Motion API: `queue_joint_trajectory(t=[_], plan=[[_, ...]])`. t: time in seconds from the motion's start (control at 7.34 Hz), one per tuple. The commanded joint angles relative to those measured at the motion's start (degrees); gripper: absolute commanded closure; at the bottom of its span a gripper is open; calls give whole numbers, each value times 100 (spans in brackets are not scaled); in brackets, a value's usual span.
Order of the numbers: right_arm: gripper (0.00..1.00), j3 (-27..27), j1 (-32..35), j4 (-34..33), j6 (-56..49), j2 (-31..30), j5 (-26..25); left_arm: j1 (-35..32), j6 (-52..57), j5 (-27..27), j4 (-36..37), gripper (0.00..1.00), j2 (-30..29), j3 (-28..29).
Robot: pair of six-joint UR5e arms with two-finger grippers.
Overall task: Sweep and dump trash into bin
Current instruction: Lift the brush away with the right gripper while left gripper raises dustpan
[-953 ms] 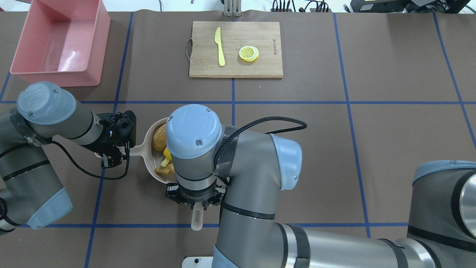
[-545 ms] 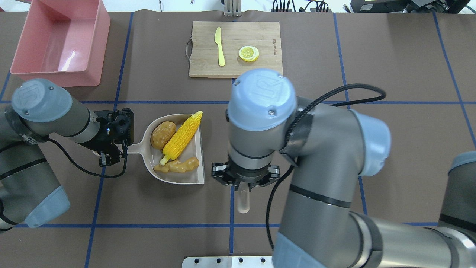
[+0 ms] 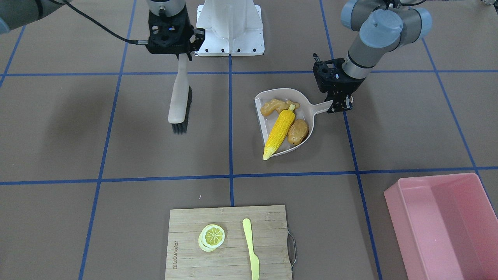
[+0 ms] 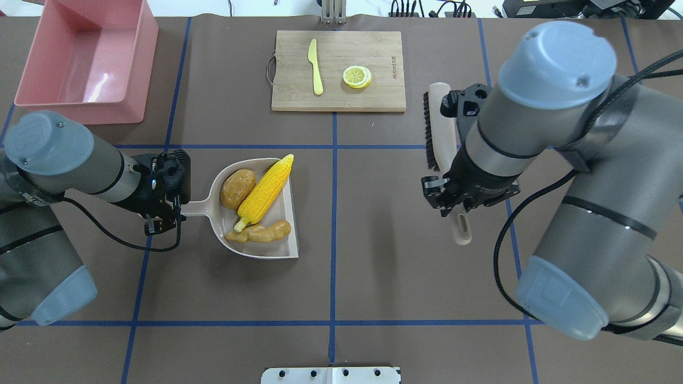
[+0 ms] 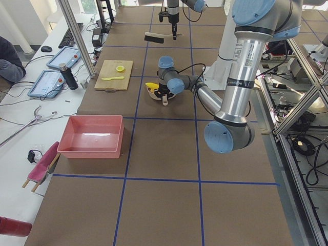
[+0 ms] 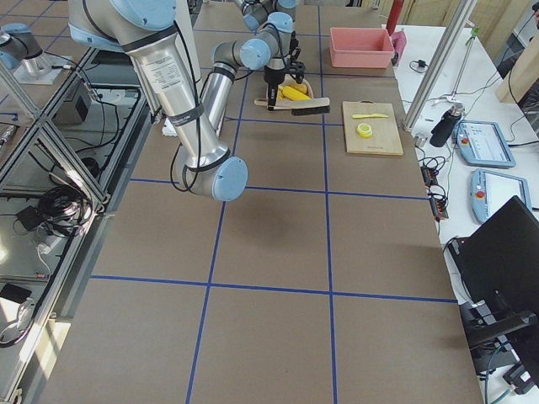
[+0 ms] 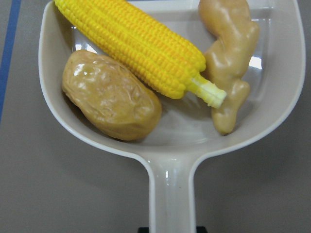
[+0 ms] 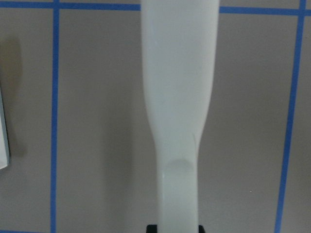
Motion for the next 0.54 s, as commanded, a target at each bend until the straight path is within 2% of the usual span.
queue_joint_trajectory(t=[0.0,0.27,0.41], plan=[[100,138,428,-10,-716,-576,179,3,-362,-60,-455,100,5,31],[100,182,620,-19,-1041,-981,179,-14,-380,-191,-595,100,76,14],[100,226,752,-10,-1609,-1322,179,-171,-598,-262,-797,100,67,-3]])
